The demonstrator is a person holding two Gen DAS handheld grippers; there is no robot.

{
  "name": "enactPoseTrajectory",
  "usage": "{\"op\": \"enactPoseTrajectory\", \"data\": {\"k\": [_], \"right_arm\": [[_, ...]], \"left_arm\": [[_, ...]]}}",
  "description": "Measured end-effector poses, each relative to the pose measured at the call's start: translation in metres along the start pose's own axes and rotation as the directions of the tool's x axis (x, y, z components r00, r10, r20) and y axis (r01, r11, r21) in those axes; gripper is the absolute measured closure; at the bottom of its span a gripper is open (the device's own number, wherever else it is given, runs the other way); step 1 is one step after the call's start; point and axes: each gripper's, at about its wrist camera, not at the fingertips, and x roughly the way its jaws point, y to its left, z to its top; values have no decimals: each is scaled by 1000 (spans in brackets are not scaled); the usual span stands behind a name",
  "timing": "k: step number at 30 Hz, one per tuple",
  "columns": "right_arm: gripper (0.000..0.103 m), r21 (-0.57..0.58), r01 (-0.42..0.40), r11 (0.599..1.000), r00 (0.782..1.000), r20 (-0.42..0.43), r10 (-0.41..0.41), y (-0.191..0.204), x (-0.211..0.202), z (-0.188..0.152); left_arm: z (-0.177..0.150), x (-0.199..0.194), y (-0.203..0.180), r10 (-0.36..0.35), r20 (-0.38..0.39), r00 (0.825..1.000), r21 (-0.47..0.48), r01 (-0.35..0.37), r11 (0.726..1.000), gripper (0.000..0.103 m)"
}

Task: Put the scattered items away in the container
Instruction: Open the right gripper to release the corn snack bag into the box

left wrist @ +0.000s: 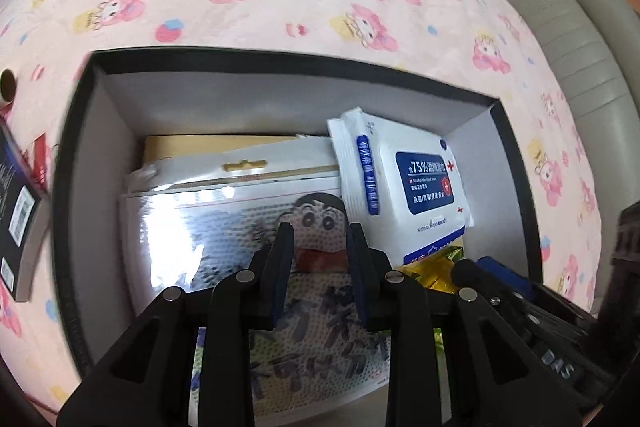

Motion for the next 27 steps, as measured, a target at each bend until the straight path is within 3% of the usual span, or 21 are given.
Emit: {"op": "enactPoseTrajectory", "data": {"k": [3,8,15,19,22,27], "right_arm": [[61,-8,15,1000,1000,9,-15,1,1,0],[61,-18,31,999,1000,1,-31,0,5,1],[61,-14,59,998,993,99,-57,-3,-22,-12],[60,-35,78,996,997,17,-78,2,-4,-15],[56,-62,131,989,991,11,-131,5,5,-13],[55,-52,130,990,991,-9,-131,3,3,-17]], "left_arm": [[2,9,-8,19,-16,1000,16,-19,1000,88],[1,1,4,-6,-16,1000,-19,6,1000,87],[-17,-34,9,-34,5,999,16,34,999,83],[-21,-39,9,-49,-1,999,19,49,999,83],[-26,-37,8,-69,-11,998,10,70,998,83],[-37,-38,5,-87,-27,996,19,87,996,83]]}}
